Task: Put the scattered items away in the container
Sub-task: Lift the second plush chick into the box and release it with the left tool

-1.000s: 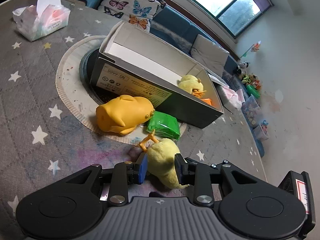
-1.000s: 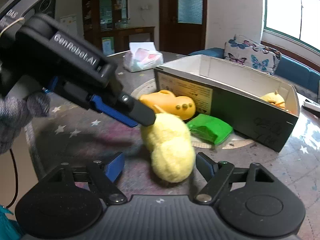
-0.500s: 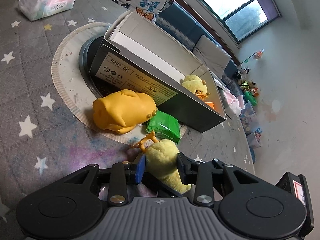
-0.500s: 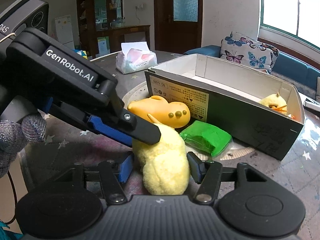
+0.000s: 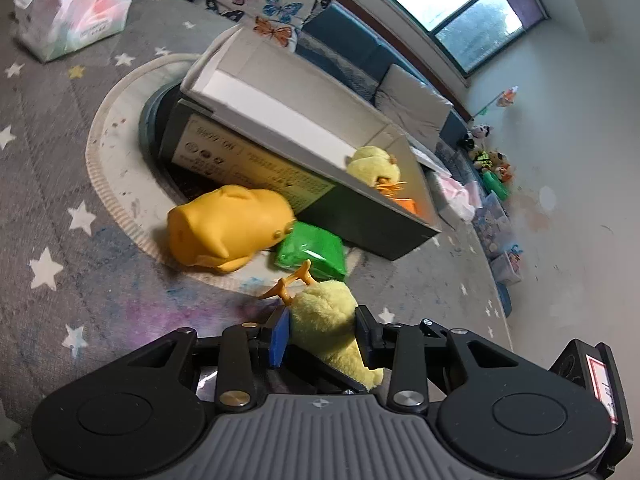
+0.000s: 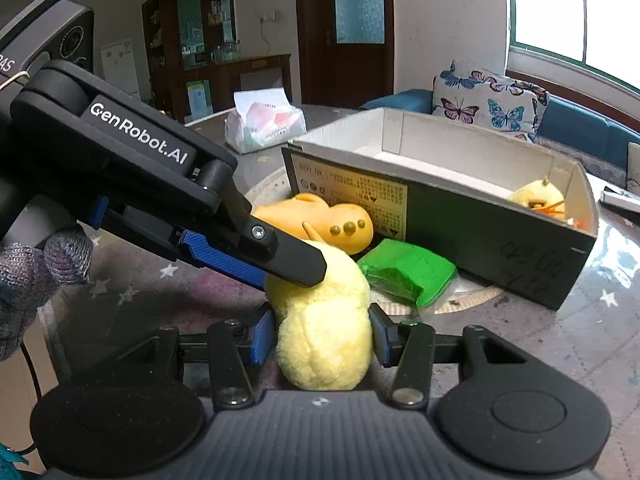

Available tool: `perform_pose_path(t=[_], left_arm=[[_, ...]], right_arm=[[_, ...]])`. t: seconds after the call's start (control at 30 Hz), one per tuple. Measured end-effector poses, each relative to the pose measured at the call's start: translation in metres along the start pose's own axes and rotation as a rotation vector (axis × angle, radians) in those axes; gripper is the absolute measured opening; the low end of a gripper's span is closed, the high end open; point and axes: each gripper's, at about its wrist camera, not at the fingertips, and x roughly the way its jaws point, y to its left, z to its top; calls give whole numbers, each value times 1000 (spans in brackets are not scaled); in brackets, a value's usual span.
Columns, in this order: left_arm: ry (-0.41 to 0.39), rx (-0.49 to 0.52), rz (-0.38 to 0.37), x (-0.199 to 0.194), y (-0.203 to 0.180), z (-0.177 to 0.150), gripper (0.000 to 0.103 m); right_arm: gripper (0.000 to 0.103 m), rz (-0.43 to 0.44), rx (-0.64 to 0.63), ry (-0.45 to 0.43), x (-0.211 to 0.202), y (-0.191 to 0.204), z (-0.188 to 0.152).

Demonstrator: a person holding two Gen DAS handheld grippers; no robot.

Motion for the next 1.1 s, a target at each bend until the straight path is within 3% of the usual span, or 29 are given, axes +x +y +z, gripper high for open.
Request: perform_pose_path(t=[0.27,0.57,1.1], left_arm=[[-67,74,-43,-12,-33,28,38],[-113,123,-64,14,-57,86,38],[-38,58,-36,98,-33,157,38]], right_arm=[[49,-46,-15,-97,-27,-10,25],[49,-123,-27,-157,-18,-46,72],[47,-129,27,-52,57,-118,102]])
